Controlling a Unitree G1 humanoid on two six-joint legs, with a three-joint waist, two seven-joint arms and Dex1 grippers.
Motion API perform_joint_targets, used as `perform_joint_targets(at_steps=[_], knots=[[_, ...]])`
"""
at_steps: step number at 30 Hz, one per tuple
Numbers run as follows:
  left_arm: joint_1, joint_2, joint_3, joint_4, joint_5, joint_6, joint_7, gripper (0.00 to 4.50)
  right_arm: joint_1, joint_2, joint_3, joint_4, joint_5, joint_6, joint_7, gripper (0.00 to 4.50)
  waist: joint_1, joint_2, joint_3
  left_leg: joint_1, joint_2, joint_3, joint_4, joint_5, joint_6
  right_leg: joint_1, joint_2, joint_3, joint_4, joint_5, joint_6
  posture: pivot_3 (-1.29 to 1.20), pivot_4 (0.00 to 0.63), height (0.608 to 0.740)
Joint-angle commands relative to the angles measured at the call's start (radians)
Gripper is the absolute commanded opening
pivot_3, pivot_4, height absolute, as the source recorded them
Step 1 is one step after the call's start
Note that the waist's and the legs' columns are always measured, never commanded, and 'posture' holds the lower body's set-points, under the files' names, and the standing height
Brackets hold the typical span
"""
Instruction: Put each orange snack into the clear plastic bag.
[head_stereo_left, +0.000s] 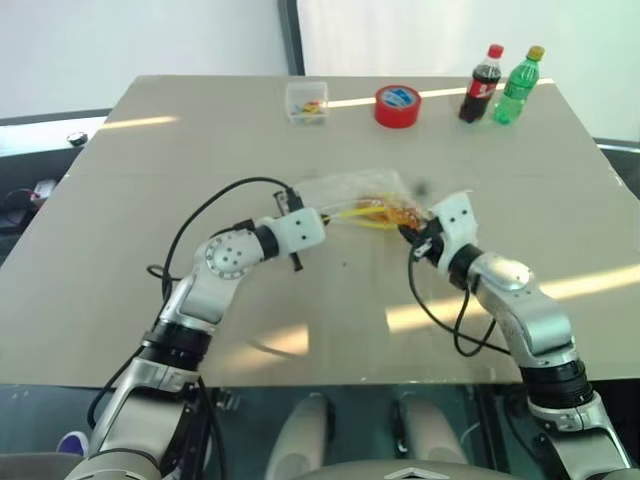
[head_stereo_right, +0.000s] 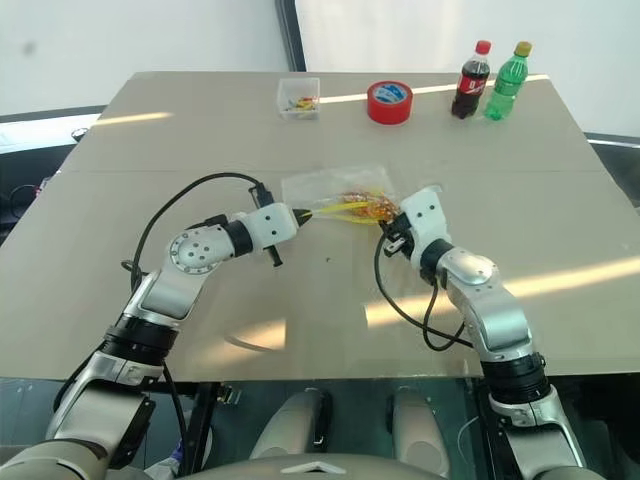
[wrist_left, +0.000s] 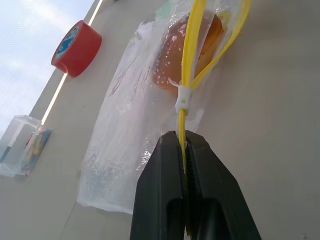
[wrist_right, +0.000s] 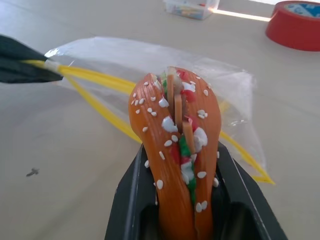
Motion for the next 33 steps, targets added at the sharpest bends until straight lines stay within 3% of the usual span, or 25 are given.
perform_joint_targets(at_steps=[1,9,21,25,29,33], knots=[[-0.013,-0.003,0.028,-0.079,-0.028,0.001,0.003,0.00,-0.034,0.009,0.026,0.000,-0.022,-0.002,0.006,0.73,-0.001,0.000,0.000,0.000,0.000,0.000,0.000,0.000,0.000,0.000,0.000,0.000,0.000,0.000,0.000,0.00,0.150,0.740],[0.002,-0.002,0.031,-0.130,-0.066,0.000,-0.010,0.00,-0.084,0.001,0.083,0.063,-0.106,-0.030,0.009,0.73,-0.005,0.000,0.000,0.000,0.000,0.000,0.000,0.000,0.000,0.000,0.001,0.000,0.001,0.000,0.000,0.00,0.150,0.740],[0.084,0.049,-0.011,-0.185,-0.067,-0.083,-0.094,0.00,-0.156,0.124,-0.005,0.199,-0.016,0.038,0.019,0.73,-0.005,0.000,0.000,0.001,0.001,0.001,0.000,0.000,0.000,0.000,0.001,0.001,0.000,0.000,0.000,0.00,0.150,0.740],[0.087,0.052,-0.010,-0.180,-0.060,-0.089,-0.093,0.00,-0.175,0.057,0.102,0.282,-0.158,-0.072,0.028,0.73,-0.004,0.000,0.000,0.001,0.000,0.000,0.000,0.000,0.000,0.000,0.000,0.000,0.000,0.000,0.000,0.00,0.150,0.740],[0.096,0.052,-0.008,-0.181,-0.056,-0.093,-0.091,0.00,-0.176,0.098,0.085,0.297,-0.094,-0.151,0.091,0.73,-0.007,0.000,0.000,0.001,0.000,0.000,-0.001,0.000,0.000,0.000,0.001,0.000,0.000,0.000,0.000,0.00,0.150,0.740],[0.103,0.047,-0.005,-0.187,-0.055,-0.085,-0.087,0.00,-0.188,0.071,0.140,0.342,-0.151,-0.241,0.153,0.73,-0.008,0.000,0.000,0.001,0.000,0.001,-0.001,0.000,0.000,0.000,0.001,0.001,0.001,0.000,0.000,0.00,0.150,0.740]])
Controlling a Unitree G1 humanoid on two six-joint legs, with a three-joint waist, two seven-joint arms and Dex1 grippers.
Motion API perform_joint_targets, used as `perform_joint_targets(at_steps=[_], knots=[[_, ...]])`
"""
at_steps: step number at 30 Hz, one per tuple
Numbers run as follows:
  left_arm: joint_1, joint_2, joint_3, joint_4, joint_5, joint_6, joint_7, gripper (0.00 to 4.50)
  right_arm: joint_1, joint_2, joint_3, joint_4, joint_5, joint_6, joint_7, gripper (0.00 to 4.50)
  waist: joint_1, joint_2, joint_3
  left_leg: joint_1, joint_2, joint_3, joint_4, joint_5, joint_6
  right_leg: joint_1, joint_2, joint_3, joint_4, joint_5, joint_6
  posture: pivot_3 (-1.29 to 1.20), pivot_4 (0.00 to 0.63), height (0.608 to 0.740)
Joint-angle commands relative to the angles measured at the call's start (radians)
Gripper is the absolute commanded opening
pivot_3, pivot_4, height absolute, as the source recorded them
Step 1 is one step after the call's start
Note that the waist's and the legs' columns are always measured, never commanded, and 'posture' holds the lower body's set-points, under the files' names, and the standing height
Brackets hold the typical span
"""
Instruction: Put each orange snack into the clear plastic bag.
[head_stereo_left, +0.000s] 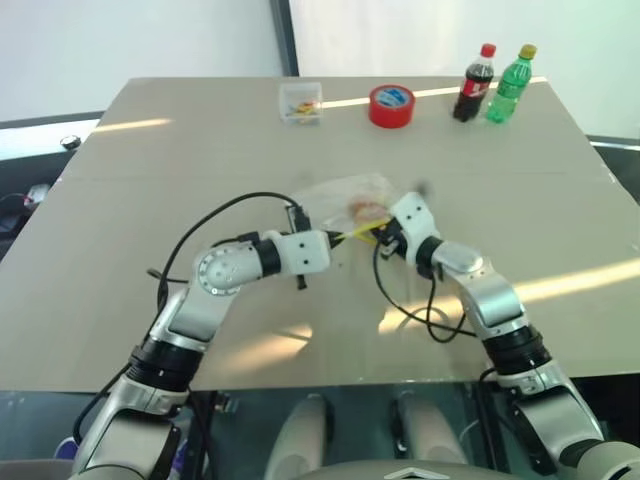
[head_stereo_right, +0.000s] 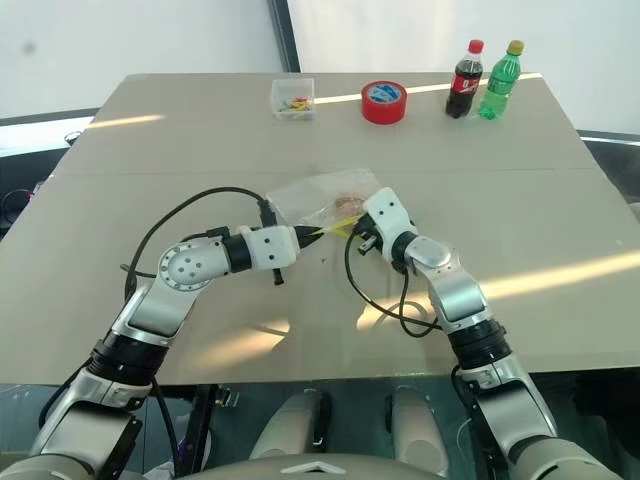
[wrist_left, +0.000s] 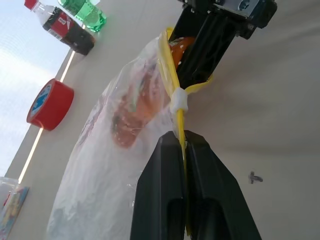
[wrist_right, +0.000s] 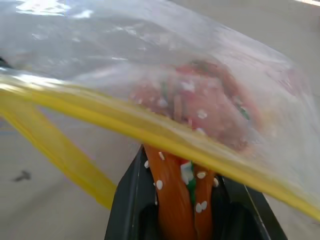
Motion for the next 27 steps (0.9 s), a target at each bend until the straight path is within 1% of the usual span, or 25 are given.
perform_joint_targets(at_steps=[1,4,9,11,13,14,16,17,18,21,24,27], knots=[[0.009,0.002,0.008,-0.046,-0.003,-0.010,0.008,0.00,-0.025,-0.010,0.026,0.034,-0.032,-0.086,0.043,0.73,0.001,0.000,0.000,0.000,0.000,0.000,0.000,0.000,0.000,0.000,0.000,0.000,0.000,0.000,0.000,0.00,0.150,0.740],[0.017,0.000,0.008,-0.053,0.002,-0.004,0.012,0.00,-0.058,0.022,0.011,0.100,-0.032,-0.116,0.037,0.73,0.002,0.000,0.000,0.000,0.000,0.000,0.000,0.000,0.000,0.000,0.000,0.000,0.000,0.000,0.000,0.00,0.150,0.740],[0.033,-0.006,0.011,-0.068,0.004,0.012,0.021,0.00,-0.133,0.050,-0.005,0.247,-0.082,-0.179,-0.020,0.73,0.000,0.000,0.000,0.000,0.000,0.000,0.000,0.000,0.000,0.000,0.000,0.000,0.000,0.000,0.000,0.00,0.150,0.740],[0.041,-0.004,0.020,-0.067,0.007,0.024,0.028,0.00,-0.144,0.054,-0.033,0.265,-0.055,-0.178,-0.004,0.73,0.003,0.000,0.000,0.000,0.000,0.000,0.000,0.000,0.000,0.000,0.000,0.000,0.000,0.000,0.000,0.00,0.150,0.740],[0.044,-0.005,0.034,-0.062,0.004,0.051,0.039,0.00,-0.141,0.045,-0.050,0.249,-0.060,-0.194,-0.014,1.40,0.003,0.000,0.000,0.000,0.000,0.000,0.000,0.000,0.000,0.000,-0.001,0.000,0.000,0.000,0.000,0.00,0.150,0.740],[0.040,-0.010,0.040,-0.059,0.001,0.071,0.046,0.00,-0.132,0.030,-0.047,0.226,-0.081,-0.209,-0.021,1.55,0.003,0.000,0.000,0.000,0.000,0.000,0.000,0.000,0.000,0.000,-0.001,0.000,0.000,0.000,0.000,0.00,0.150,0.740],[0.033,-0.020,0.048,-0.053,-0.004,0.103,0.059,0.00,-0.109,0.004,-0.046,0.168,-0.096,-0.210,-0.016,2.41,0.004,0.000,0.000,0.000,0.000,0.000,0.000,0.000,0.000,0.000,-0.001,0.000,0.000,0.000,0.000,0.00,0.150,0.740],[0.031,-0.022,0.050,-0.053,-0.005,0.113,0.062,0.00,-0.100,-0.004,-0.046,0.147,-0.097,-0.206,-0.011,2.96,0.004,0.000,0.000,0.000,0.000,-0.001,0.000,0.000,0.000,0.000,-0.001,0.000,0.000,0.000,0.000,0.00,0.150,0.740],[0.026,-0.026,0.054,-0.047,-0.006,0.128,0.069,0.00,-0.073,-0.028,-0.052,0.083,-0.089,-0.186,0.009,3.35,0.003,0.000,0.000,0.000,0.000,-0.001,0.000,0.000,0.000,0.000,-0.001,0.000,0.000,0.000,0.000,0.00,0.150,0.740],[0.011,-0.043,0.066,-0.033,-0.018,0.169,0.084,0.00,0.003,-0.095,-0.074,-0.093,-0.060,-0.120,0.058,3.35,0.005,0.000,0.000,-0.001,0.000,-0.001,0.000,0.000,0.000,0.000,-0.001,-0.001,0.000,0.000,0.000,0.00,0.150,0.740],[-0.005,-0.057,0.072,-0.021,-0.031,0.189,0.088,0.00,0.073,-0.149,-0.104,-0.229,-0.029,-0.059,0.085,3.35,0.002,0.000,0.000,-0.001,0.000,-0.001,0.000,0.000,0.000,0.000,-0.001,-0.001,0.000,0.000,0.000,0.00,0.150,0.740],[-0.025,-0.065,0.082,-0.008,-0.052,0.201,0.082,0.00,0.135,-0.198,-0.134,-0.290,-0.062,-0.059,0.059,3.35,0.004,0.000,0.000,0.000,0.000,-0.001,0.000,0.000,0.000,0.000,0.000,-0.001,0.000,0.000,0.000,0.00,0.150,0.740]])
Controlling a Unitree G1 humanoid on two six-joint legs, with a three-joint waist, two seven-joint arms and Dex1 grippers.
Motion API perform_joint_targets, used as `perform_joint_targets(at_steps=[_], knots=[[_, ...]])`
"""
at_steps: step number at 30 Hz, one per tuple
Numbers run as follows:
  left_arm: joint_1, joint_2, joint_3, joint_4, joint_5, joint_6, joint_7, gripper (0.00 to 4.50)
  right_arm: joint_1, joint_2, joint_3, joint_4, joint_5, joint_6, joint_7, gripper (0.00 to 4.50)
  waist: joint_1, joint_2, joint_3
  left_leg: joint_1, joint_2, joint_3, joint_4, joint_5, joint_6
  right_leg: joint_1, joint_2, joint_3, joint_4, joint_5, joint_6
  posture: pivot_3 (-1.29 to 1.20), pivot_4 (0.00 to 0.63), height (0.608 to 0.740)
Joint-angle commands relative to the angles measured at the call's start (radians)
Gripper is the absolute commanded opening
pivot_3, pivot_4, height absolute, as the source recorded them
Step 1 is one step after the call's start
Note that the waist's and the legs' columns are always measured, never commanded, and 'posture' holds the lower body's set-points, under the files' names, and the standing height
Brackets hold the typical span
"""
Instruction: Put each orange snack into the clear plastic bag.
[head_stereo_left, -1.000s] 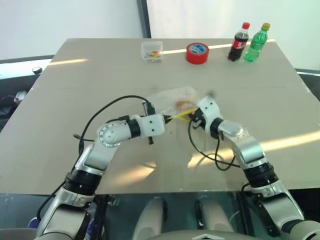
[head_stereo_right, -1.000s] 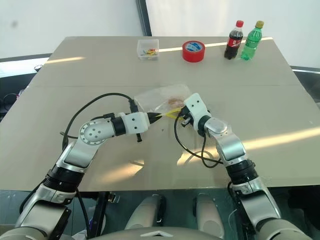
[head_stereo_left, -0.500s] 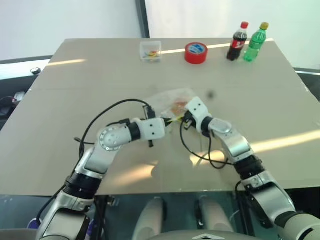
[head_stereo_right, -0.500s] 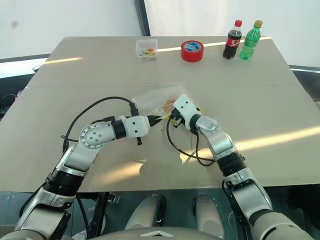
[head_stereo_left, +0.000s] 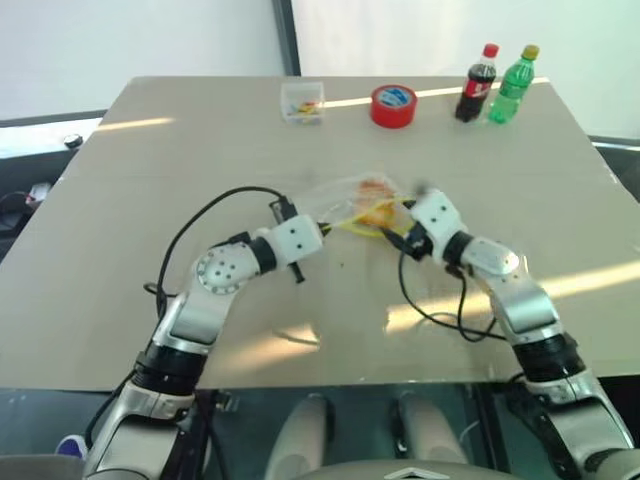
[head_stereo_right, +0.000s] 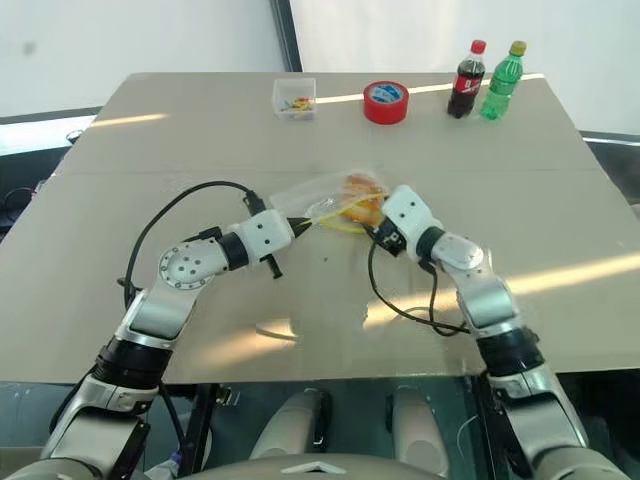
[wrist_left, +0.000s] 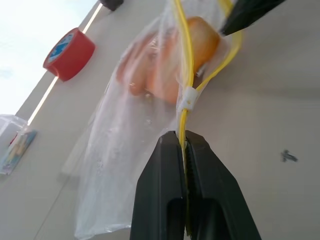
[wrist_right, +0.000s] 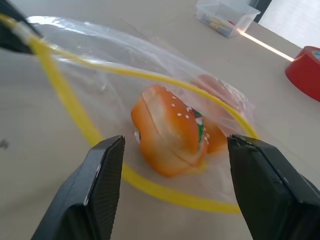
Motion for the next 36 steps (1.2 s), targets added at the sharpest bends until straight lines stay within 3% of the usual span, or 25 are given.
perform_joint_targets(at_steps=[1,7,16,19,24,30,36], knots=[[-0.032,0.000,0.030,0.006,-0.033,0.007,0.001,0.00,0.050,-0.060,-0.041,-0.094,-0.039,-0.023,-0.023,3.35,0.002,0.000,0.000,0.000,0.000,0.000,0.000,0.000,0.000,0.000,0.000,0.000,0.000,0.000,0.000,0.00,0.150,0.740],[-0.047,0.005,0.030,0.024,-0.055,-0.002,-0.010,0.00,0.033,-0.168,0.066,0.053,-0.269,-0.215,-0.091,3.35,-0.001,0.000,0.000,0.000,-0.001,0.001,0.000,0.000,0.000,0.000,0.000,0.001,0.000,0.000,0.000,0.00,0.150,0.740],[-0.042,0.014,0.035,0.012,-0.072,0.000,-0.016,0.00,-0.091,-0.137,0.147,0.283,-0.404,-0.427,-0.155,3.35,0.000,0.000,0.000,0.000,0.000,0.001,0.000,0.000,0.000,0.000,0.000,0.001,-0.001,0.000,0.000,0.00,0.150,0.740],[-0.032,0.019,0.036,0.006,-0.069,-0.002,-0.013,0.00,-0.117,-0.128,0.149,0.329,-0.425,-0.469,-0.173,2.48,0.000,0.000,0.000,0.000,0.000,0.001,0.000,0.000,0.000,0.000,0.000,0.001,-0.001,0.000,0.000,0.00,0.150,0.740],[-0.023,0.024,0.041,-0.011,-0.072,0.006,-0.007,0.00,-0.121,-0.132,0.142,0.360,-0.436,-0.509,-0.172,0.04,0.001,0.000,0.000,0.000,0.000,0.001,0.000,0.000,0.000,0.000,0.000,0.001,-0.001,0.000,0.000,0.00,0.150,0.740],[-0.036,0.029,0.053,0.020,-0.066,-0.040,0.008,0.00,-0.159,-0.174,0.080,0.386,-0.466,-0.541,-0.244,0.04,0.001,0.000,0.000,0.000,0.000,0.001,0.000,0.000,0.000,0.000,0.000,0.001,-0.001,0.000,0.000,0.00,0.150,0.740],[-0.206,0.004,0.075,0.200,-0.024,-0.121,0.120,0.00,-0.290,-0.264,-0.006,0.416,-0.482,-0.561,-0.334,0.04,0.005,0.000,0.000,0.000,-0.001,0.001,0.000,0.000,0.000,0.000,0.000,0.000,0.000,0.000,0.000,0.00,0.150,0.740]])
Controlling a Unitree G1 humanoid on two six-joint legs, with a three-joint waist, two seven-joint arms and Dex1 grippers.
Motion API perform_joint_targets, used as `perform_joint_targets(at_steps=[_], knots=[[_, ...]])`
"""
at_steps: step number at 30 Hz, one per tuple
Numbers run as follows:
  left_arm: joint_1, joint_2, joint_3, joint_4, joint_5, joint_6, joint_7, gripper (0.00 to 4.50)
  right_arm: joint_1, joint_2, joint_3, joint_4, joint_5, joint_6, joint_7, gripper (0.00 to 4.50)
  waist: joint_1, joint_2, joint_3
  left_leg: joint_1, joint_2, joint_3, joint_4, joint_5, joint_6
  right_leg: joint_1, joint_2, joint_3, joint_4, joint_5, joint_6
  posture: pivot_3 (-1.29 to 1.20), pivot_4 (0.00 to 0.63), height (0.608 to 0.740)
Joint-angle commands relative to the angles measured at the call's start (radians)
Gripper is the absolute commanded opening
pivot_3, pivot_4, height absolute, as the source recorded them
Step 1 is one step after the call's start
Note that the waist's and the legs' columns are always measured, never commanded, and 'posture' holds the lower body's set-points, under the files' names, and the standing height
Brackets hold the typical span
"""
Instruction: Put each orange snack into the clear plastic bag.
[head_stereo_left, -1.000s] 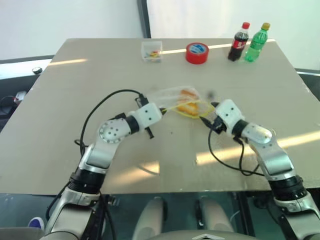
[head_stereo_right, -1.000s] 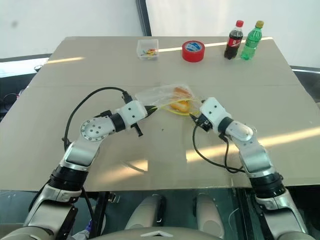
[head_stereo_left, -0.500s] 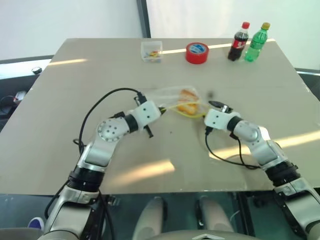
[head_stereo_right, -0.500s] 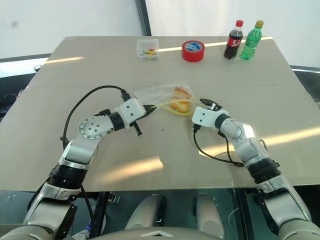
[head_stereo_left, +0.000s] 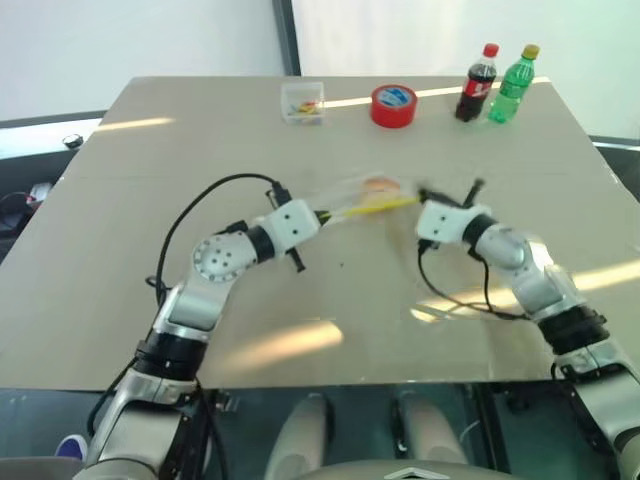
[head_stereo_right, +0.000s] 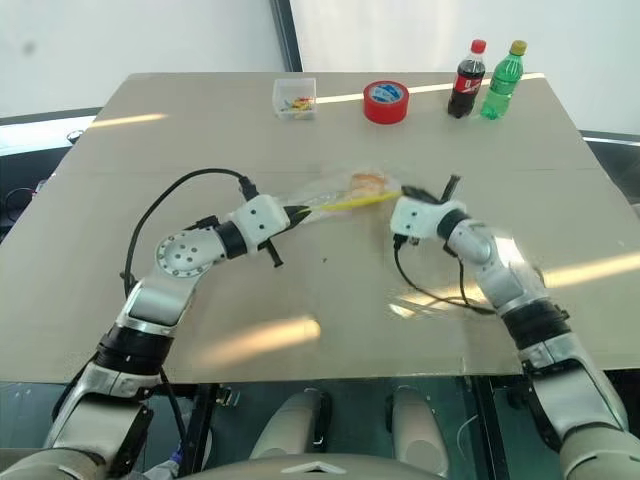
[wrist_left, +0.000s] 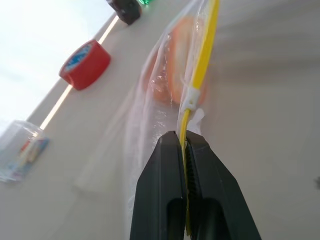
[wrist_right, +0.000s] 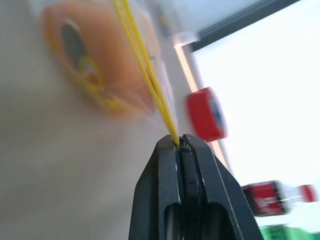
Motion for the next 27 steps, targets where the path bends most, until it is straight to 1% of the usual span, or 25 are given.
perform_joint_targets(at_steps=[1,6,8,11,15,19,22,24,25,27], knots=[[-0.098,-0.003,0.063,0.098,0.032,-0.060,0.103,0.00,-0.076,-0.074,-0.126,0.019,-0.010,0.011,-0.067,0.04,0.001,0.000,0.000,0.000,0.000,0.000,0.000,0.000,0.000,0.000,0.000,0.000,0.000,0.000,0.000,0.00,0.150,0.740],[-0.204,-0.011,0.060,0.204,0.082,-0.178,0.214,0.00,-0.112,-0.120,-0.159,0.007,-0.008,0.023,-0.093,0.04,-0.002,0.000,0.000,-0.002,-0.001,0.001,0.000,0.001,-0.002,-0.001,-0.001,0.000,-0.004,0.000,0.000,0.00,0.150,0.740],[-0.228,-0.009,0.061,0.230,0.100,-0.233,0.252,0.00,-0.098,-0.128,-0.173,-0.021,-0.003,0.025,-0.099,0.04,-0.004,0.000,0.000,-0.003,-0.001,0.001,-0.001,0.001,-0.002,-0.001,0.000,0.000,-0.007,0.000,0.000,0.00,0.150,0.740],[-0.233,-0.008,0.057,0.240,0.095,-0.271,0.254,0.00,-0.060,-0.124,-0.198,-0.075,0.017,0.041,-0.093,0.04,-0.004,0.000,0.000,-0.005,0.000,0.002,-0.001,0.001,-0.002,-0.003,-0.001,0.001,-0.008,0.000,0.000,0.00,0.150,0.740],[-0.131,0.023,0.030,0.166,0.086,-0.330,0.193,0.00,0.108,-0.110,-0.221,-0.240,0.085,0.073,-0.018,0.04,-0.003,0.000,-0.001,-0.016,0.000,0.001,0.002,0.002,-0.003,-0.012,-0.001,0.001,-0.005,0.000,0.000,0.00,0.150,0.740],[-0.036,0.046,0.009,0.086,0.068,-0.312,0.115,0.00,0.294,-0.103,-0.221,-0.394,0.143,0.148,0.078,0.04,-0.001,0.000,-0.001,-0.017,0.000,0.002,0.001,0.001,-0.002,-0.014,-0.001,0.001,-0.005,0.000,0.000,0.00,0.150,0.740],[0.050,0.062,-0.025,0.026,0.050,-0.275,0.036,0.00,0.446,-0.100,-0.200,-0.503,0.214,0.215,0.176,0.04,0.000,0.000,-0.001,-0.016,0.000,0.002,0.002,0.001,-0.001,-0.013,-0.001,0.001,-0.003,0.000,0.000,0.00,0.150,0.740],[0.084,0.072,-0.041,-0.005,0.042,-0.253,-0.009,0.00,0.496,-0.097,-0.211,-0.547,0.231,0.246,0.200,0.61,0.000,0.000,-0.001,-0.015,0.000,0.002,0.004,0.000,0.001,-0.013,-0.001,0.002,0.001,0.000,0.000,0.00,0.150,0.740],[0.091,0.072,-0.043,-0.015,0.042,-0.243,-0.021,0.00,0.511,-0.098,-0.218,-0.564,0.239,0.261,0.211,0.82,-0.001,0.000,-0.001,-0.015,0.000,0.002,0.004,-0.001,0.002,-0.013,-0.001,0.001,0.002,0.000,0.000,0.00,0.150,0.740],[0.091,0.069,-0.044,-0.027,0.041,-0.226,-0.036,0.00,0.560,-0.120,-0.245,-0.627,0.307,0.338,0.289,1.74,0.000,0.000,0.000,-0.013,0.000,0.002,0.006,-0.001,0.002,-0.013,-0.001,0.002,0.006,0.000,0.000,0.00,0.150,0.740]])
